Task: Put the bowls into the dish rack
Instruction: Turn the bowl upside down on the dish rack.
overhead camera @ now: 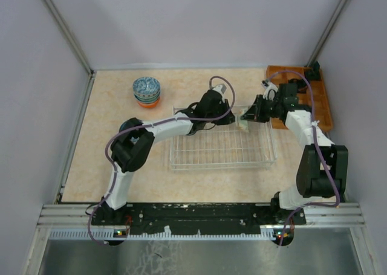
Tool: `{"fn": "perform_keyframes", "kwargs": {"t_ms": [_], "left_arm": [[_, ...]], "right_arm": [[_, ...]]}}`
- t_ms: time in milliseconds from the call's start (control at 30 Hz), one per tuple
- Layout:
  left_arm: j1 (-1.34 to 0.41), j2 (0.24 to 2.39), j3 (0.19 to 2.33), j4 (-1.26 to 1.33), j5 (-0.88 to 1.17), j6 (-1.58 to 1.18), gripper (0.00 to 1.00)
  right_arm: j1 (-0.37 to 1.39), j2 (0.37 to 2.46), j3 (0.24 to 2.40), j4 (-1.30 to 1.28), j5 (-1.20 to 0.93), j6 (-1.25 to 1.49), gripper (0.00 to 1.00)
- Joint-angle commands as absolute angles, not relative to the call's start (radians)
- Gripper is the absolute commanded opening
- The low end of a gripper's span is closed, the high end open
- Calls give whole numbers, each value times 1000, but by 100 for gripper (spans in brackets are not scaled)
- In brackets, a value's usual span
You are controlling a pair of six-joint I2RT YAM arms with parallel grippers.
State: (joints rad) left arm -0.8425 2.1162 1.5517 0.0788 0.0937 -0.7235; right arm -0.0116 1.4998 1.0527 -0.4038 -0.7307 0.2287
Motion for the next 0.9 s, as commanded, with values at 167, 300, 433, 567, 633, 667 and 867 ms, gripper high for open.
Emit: {"fn": "perform_keyframes", "kwargs": {"t_ms": [167, 300, 433, 567, 633, 667, 867], "left_arm": [[-900, 2143, 1623, 116, 124, -730, 19], [-903, 2137, 1624, 113, 120, -729, 19], [-908, 2131, 1626, 113, 114, -727, 19], [-910, 2133, 1632, 110, 112, -728, 19], [-910, 2135, 1638, 106, 111, -727, 19], [-910, 2136, 1640, 103, 109, -727, 19], [-910, 2136, 1646, 98, 101, -724, 19]], "right_arm": [[-2, 1490, 1017, -438, -684, 226, 17], [-2, 1479, 1016, -448, -668, 228, 29], [-4, 1463, 1016, -452, -658, 234, 38], [-2, 1449, 1017, -456, -653, 239, 43], [-3, 1438, 1020, -461, -643, 242, 47], [-3, 1432, 1022, -462, -641, 245, 49], [-3, 1409, 1041, -492, -602, 247, 58]]}}
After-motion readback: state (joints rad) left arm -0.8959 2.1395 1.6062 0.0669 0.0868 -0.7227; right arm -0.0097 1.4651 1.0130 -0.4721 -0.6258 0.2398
